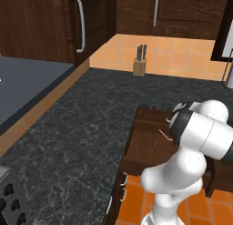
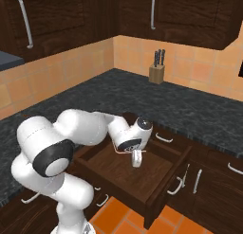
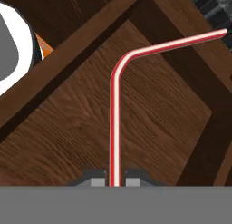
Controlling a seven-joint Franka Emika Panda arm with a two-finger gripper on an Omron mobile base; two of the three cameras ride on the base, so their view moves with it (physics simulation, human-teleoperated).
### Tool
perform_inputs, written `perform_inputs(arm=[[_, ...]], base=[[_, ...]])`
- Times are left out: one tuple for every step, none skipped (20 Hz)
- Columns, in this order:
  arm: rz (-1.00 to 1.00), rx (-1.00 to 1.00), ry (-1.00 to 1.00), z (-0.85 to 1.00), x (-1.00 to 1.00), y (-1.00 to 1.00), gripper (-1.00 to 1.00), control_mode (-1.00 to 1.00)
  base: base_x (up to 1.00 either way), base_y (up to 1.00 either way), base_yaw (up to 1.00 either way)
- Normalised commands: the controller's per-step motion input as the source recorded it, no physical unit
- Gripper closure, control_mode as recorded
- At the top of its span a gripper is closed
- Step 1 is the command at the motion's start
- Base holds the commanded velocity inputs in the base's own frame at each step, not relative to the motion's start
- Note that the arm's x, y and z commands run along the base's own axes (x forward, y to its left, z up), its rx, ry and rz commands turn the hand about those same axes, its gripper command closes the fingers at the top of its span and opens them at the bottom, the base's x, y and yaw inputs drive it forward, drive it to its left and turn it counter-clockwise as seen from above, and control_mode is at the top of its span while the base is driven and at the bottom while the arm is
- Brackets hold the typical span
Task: Take a straw from the drawer in front and place it inside the glass cup on the dining counter.
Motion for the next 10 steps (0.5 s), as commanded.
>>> perform_inputs(arm=[[0.0, 0.06, -0.01, 1.0, -0.19, -0.13, 1.0, -1.0], [0.0, 0.09, 0.0, 1.0, -0.18, -0.07, 1.0, -1.0], [0.0, 0.09, 0.0, 1.0, -0.14, -0.05, 1.0, -1.0], [0.0, 0.11, 0.0, 1.0, -0.17, -0.11, 1.0, -1.0], [0.0, 0.12, 0.0, 1.0, -0.18, -0.1, 1.0, -1.0], [0.0, 0.12, 0.0, 1.0, -0.16, -0.03, 1.0, -1.0], [0.0, 0.13, 0.0, 1.0, -0.23, -0.06, 1.0, -1.0], [0.0, 0.13, 0.0, 1.0, -0.28, -0.06, 1.0, -1.0], [0.0, 0.13, 0.0, 1.0, -0.25, 0.0, 1.0, -1.0], [0.0, 0.11, 0.0, 1.0, -0.22, 0.0, 1.0, -1.0]], base=[[0.0, 0.0, 0.0], [0.0, 0.0, 0.0], [0.0, 0.0, 0.0], [0.0, 0.0, 0.0], [0.0, 0.0, 0.0], [0.0, 0.0, 0.0], [0.0, 0.0, 0.0], [0.0, 0.0, 0.0], [0.0, 0.0, 0.0], [0.0, 0.0, 0.0]])
